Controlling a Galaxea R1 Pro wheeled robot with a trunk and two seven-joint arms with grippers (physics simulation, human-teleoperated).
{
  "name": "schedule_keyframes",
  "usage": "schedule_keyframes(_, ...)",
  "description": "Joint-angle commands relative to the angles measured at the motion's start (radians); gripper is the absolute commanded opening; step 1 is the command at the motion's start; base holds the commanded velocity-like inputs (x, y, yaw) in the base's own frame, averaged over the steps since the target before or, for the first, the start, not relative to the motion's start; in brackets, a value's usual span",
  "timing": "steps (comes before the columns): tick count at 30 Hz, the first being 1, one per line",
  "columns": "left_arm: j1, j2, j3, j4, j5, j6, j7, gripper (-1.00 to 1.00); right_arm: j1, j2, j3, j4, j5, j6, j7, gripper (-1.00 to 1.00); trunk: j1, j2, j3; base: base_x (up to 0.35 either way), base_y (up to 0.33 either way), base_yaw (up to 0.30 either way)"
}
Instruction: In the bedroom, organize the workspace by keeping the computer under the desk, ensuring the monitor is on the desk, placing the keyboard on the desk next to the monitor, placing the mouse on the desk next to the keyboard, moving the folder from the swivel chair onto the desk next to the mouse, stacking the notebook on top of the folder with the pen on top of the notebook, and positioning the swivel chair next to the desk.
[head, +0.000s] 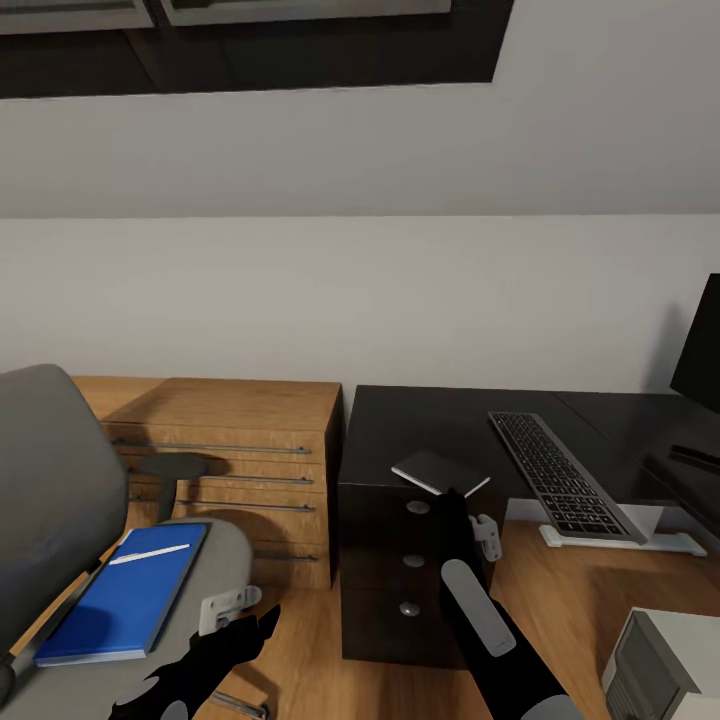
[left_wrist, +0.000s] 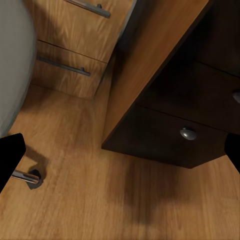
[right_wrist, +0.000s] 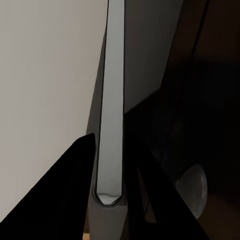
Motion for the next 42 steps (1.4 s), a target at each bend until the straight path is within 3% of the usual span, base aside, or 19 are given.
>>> schedule_keyframes(1,0.000,0.001,-0.002,-0.002,0.011,0.003,0.010,1.00,-0.001,-0.001,0.002,0.000,-0.012,-0.007,-0.001,-1.00,0.000,0.000,-0.001,0.000,0.000,0.000)
schedule_keyframes(11,0.000,0.001,-0.002,-0.002,0.010,0.003,0.010,1.00,-0.001,-0.001,0.003,-0.001,-0.011,-0.007,-0.003,-1.00,0.000,0.000,-0.001,0.000,0.000,0.000)
schedule_keyframes(12,0.000,0.001,-0.002,-0.002,0.010,0.003,0.010,1.00,-0.001,-0.001,0.003,-0.001,-0.010,-0.007,-0.003,1.00,0.000,0.000,-0.001,0.000,0.000,0.000)
schedule_keyframes(42,0.000,0.001,-0.002,-0.002,0.009,0.000,0.010,1.00,-0.001,-0.001,0.003,-0.001,-0.010,-0.007,-0.003,1.00,0.000,0.000,-0.001,-0.004,0.000,0.000)
